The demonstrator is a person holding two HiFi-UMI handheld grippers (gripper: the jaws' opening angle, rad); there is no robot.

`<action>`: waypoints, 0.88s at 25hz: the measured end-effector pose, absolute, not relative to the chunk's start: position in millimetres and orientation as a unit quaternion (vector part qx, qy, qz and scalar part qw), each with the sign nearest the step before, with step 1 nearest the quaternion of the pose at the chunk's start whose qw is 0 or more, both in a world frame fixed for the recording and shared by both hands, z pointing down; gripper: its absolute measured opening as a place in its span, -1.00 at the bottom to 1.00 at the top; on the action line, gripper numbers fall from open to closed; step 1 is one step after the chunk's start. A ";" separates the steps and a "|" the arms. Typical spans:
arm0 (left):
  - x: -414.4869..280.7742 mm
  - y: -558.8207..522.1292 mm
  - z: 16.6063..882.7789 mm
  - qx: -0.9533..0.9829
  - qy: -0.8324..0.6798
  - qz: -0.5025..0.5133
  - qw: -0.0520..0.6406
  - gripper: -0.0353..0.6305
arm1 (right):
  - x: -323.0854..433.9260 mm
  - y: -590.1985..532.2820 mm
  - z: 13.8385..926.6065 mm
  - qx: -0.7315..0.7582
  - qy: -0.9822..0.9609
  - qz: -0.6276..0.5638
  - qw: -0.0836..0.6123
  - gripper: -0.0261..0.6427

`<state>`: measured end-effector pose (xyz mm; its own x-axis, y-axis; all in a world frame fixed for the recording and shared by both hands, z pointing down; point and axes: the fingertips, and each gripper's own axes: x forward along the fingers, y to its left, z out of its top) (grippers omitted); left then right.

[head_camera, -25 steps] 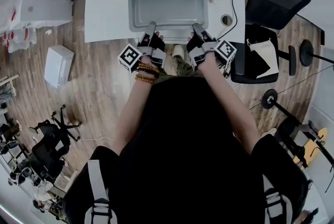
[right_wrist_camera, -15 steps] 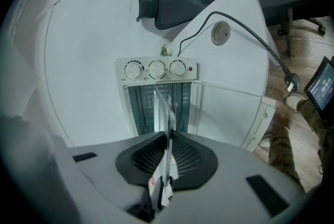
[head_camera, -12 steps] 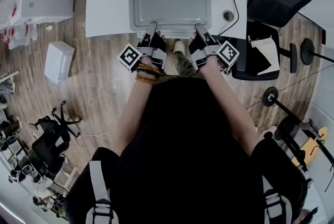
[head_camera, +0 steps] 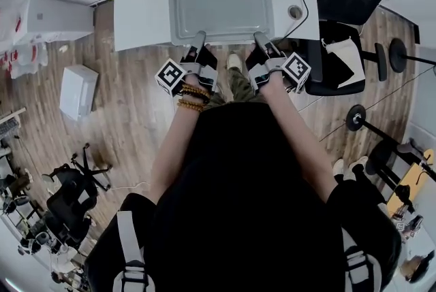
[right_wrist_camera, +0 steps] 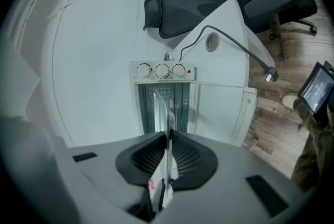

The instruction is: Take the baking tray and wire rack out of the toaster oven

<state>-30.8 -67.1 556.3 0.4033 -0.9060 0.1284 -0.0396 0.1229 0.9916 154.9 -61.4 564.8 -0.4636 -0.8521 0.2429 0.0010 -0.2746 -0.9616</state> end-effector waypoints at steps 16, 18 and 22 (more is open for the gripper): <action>-95.7 19.1 540.4 0.551 -0.426 -0.383 0.607 -0.65 | 91.0 17.6 547.9 -0.397 0.531 -0.687 0.298 -0.75; -110.5 31.5 542.1 0.543 -0.438 -0.384 0.604 -0.65 | 77.6 23.5 546.6 -0.391 0.536 -0.689 0.291 -0.75; -139.6 54.9 542.6 0.525 -0.454 -0.399 0.599 -0.65 | 48.6 34.6 545.1 -0.379 0.548 -0.693 0.277 -0.75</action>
<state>-139.6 54.9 542.6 0.2699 -0.9547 0.1252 0.0017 0.1305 0.9914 48.6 34.6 545.1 -0.5594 -0.7987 0.2217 -0.0315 -0.2468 -0.9685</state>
